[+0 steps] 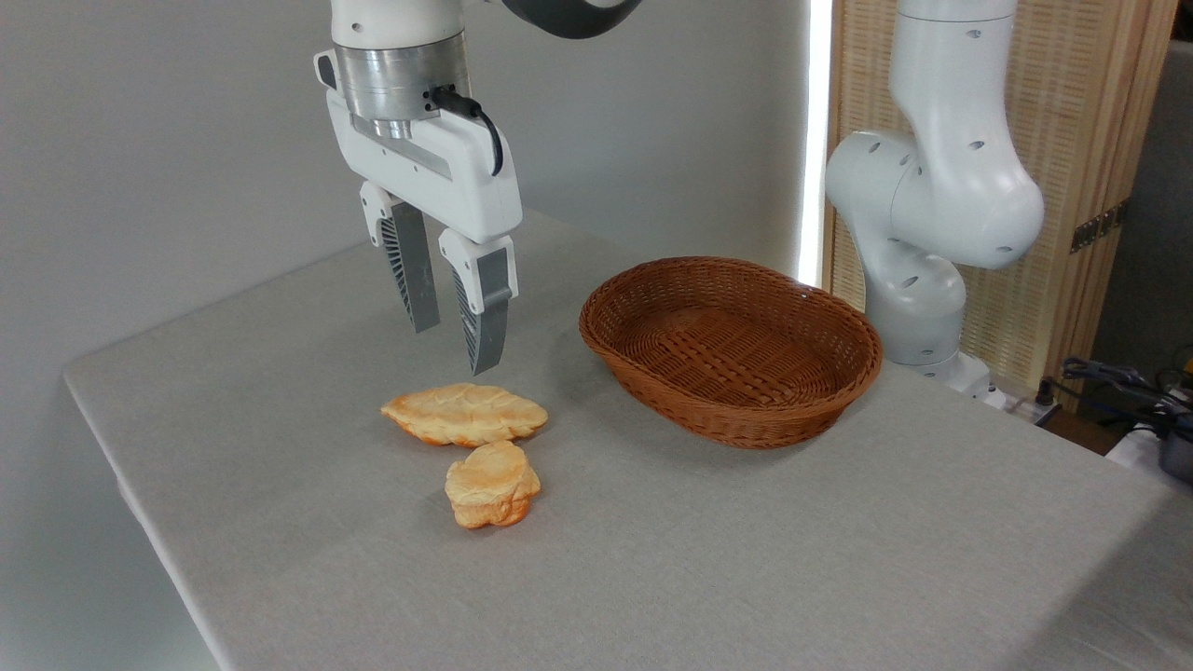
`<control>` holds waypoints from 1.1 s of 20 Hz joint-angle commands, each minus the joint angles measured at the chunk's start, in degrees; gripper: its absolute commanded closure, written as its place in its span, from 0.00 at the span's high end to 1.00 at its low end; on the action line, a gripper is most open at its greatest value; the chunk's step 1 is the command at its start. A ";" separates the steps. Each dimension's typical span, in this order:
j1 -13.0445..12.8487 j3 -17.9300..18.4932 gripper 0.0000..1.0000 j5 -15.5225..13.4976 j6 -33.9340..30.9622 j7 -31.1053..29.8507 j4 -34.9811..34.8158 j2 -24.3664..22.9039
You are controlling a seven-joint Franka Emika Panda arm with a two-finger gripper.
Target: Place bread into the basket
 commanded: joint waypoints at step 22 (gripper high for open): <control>-0.60 0.31 1.00 -0.81 -1.86 -0.43 1.10 0.60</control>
